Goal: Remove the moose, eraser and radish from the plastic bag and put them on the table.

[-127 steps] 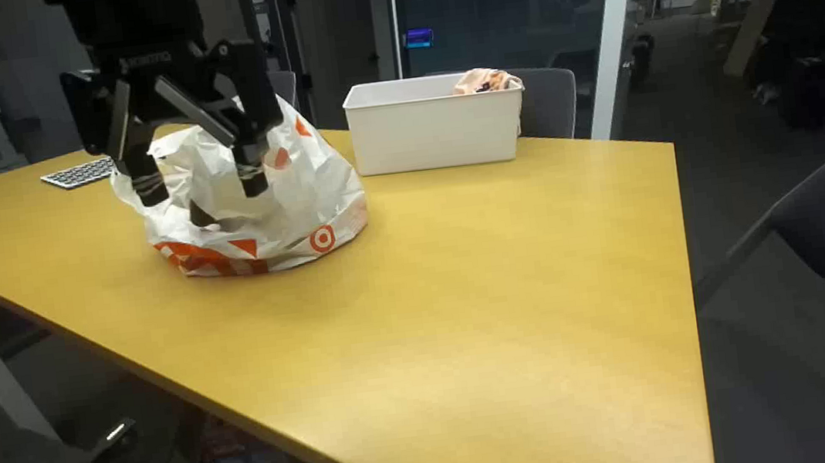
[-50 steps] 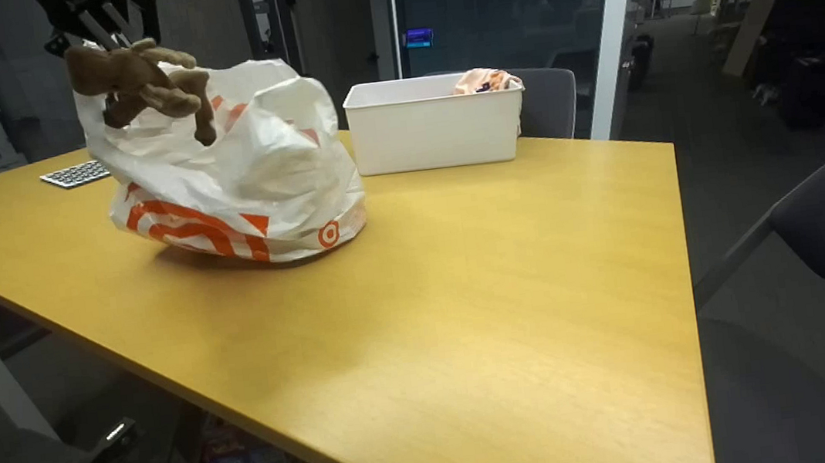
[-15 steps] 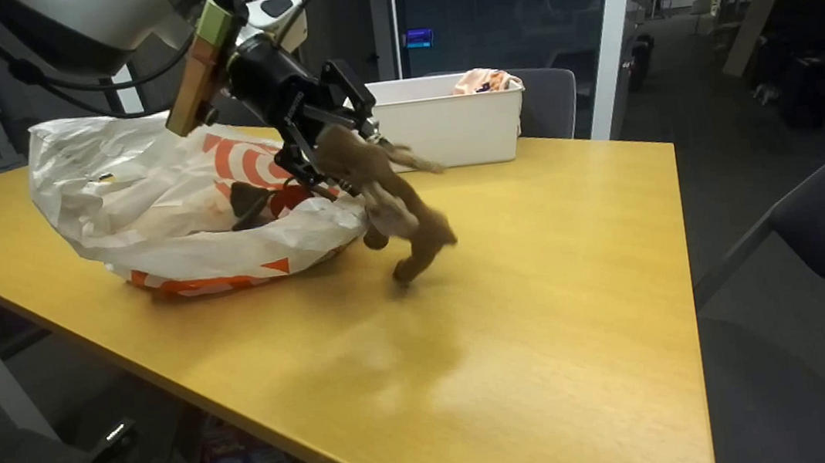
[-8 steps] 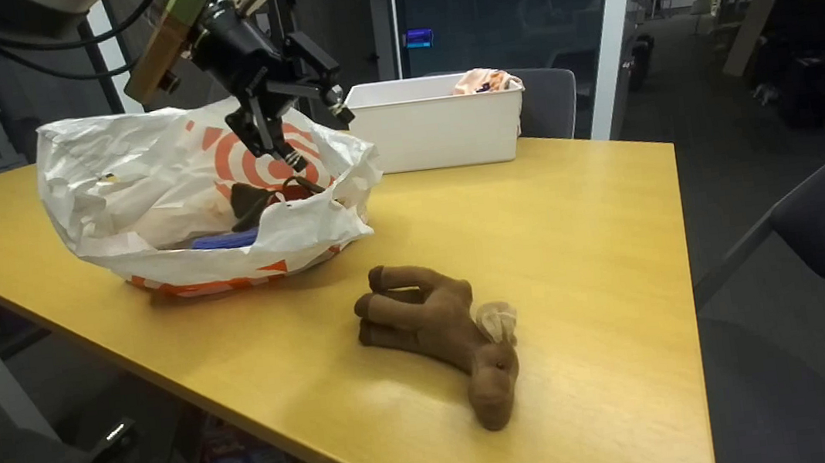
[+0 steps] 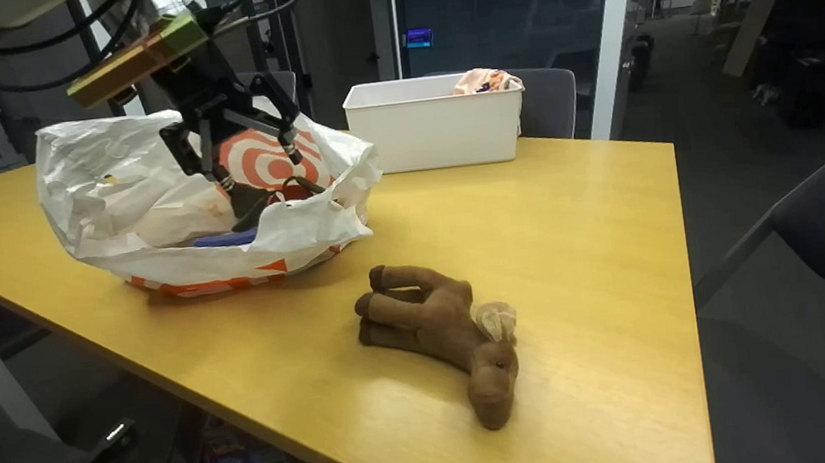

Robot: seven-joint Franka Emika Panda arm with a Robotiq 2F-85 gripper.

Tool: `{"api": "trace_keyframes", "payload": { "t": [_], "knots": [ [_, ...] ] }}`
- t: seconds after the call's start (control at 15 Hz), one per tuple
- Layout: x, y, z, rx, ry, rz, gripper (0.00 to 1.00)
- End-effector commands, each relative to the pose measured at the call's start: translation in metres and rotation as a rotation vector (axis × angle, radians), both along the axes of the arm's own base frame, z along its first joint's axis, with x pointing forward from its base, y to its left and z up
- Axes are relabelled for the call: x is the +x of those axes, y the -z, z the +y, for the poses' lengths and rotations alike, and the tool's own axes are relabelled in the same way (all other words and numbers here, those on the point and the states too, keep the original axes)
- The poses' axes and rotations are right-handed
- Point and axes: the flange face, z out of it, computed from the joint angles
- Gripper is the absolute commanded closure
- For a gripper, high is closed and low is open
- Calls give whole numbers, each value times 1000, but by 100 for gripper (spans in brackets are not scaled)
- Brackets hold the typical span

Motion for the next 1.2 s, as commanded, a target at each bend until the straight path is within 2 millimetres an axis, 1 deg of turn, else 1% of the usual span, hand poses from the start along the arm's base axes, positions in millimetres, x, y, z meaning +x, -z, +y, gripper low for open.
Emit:
{"api": "trace_keyframes", "payload": {
  "t": [0.0,0.13,0.27,0.33,0.53,0.6,0.73,1.0,1.07,1.13],
  "knots": [
    [-31,-7,-2,34,-194,10,0],
    [-32,-3,-12,39,-296,19,0],
    [-25,1,-25,25,-401,20,0],
    [-14,1,-32,14,-454,21,0],
    [8,-1,-44,16,-606,28,0],
    [-9,3,-39,17,-513,36,0],
    [-7,6,-44,20,-517,48,0],
    [-8,8,-41,18,-522,52,0],
    [-12,14,-41,32,-560,60,0],
    [-19,18,-35,47,-600,66,0]
  ]
}}
